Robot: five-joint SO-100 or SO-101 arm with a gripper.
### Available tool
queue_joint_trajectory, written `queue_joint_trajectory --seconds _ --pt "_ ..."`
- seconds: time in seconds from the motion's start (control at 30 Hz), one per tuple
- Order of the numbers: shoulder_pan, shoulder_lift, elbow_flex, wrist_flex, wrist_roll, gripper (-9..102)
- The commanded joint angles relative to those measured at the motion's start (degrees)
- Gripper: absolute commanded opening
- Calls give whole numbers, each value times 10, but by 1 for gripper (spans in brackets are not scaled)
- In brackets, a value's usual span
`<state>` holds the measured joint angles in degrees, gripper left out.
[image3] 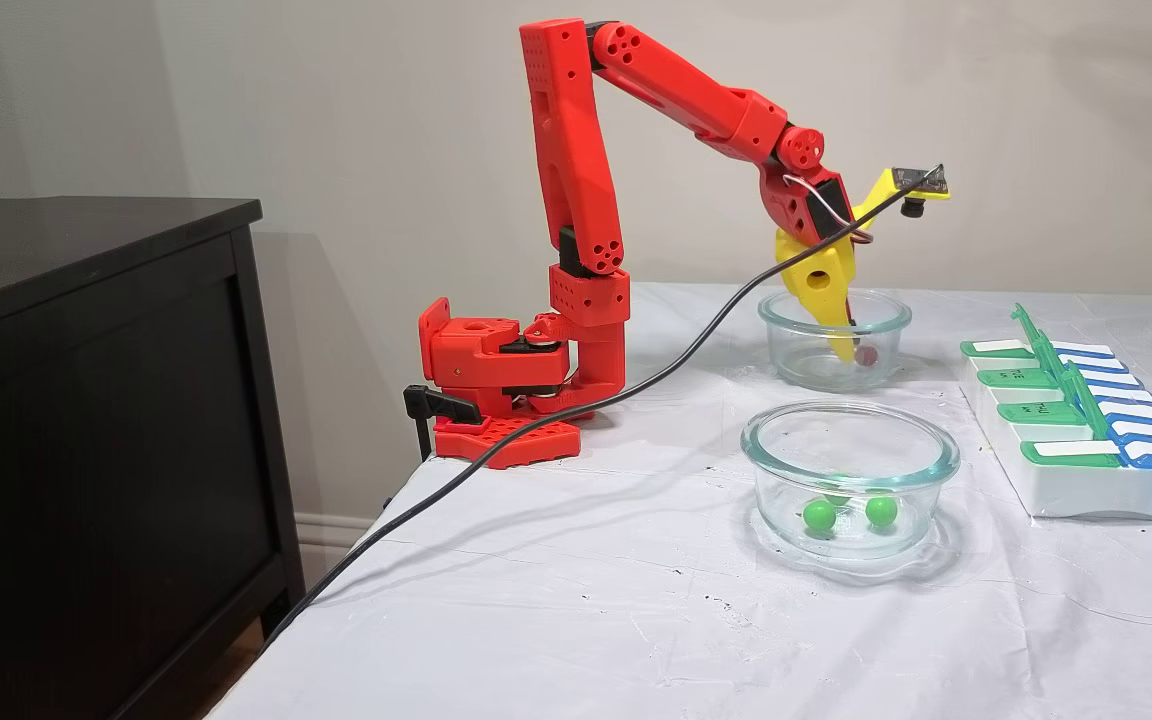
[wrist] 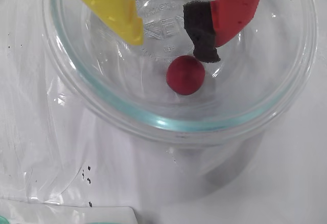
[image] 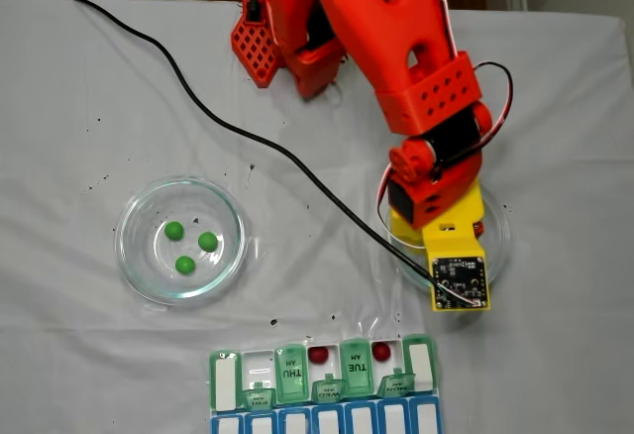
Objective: Sort medicines into box.
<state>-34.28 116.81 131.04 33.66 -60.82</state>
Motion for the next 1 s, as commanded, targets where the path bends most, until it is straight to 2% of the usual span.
queue_joint_trajectory --seconds 0.0,0.7,0.83,0.97 --pt "-8 10 -58 -22 -11 18" --pt "0 -56 -77 -83 -20 19" --pt "2 -73 -77 -114 -23 15" --pt "-2 -104 -104 -117 -31 0"
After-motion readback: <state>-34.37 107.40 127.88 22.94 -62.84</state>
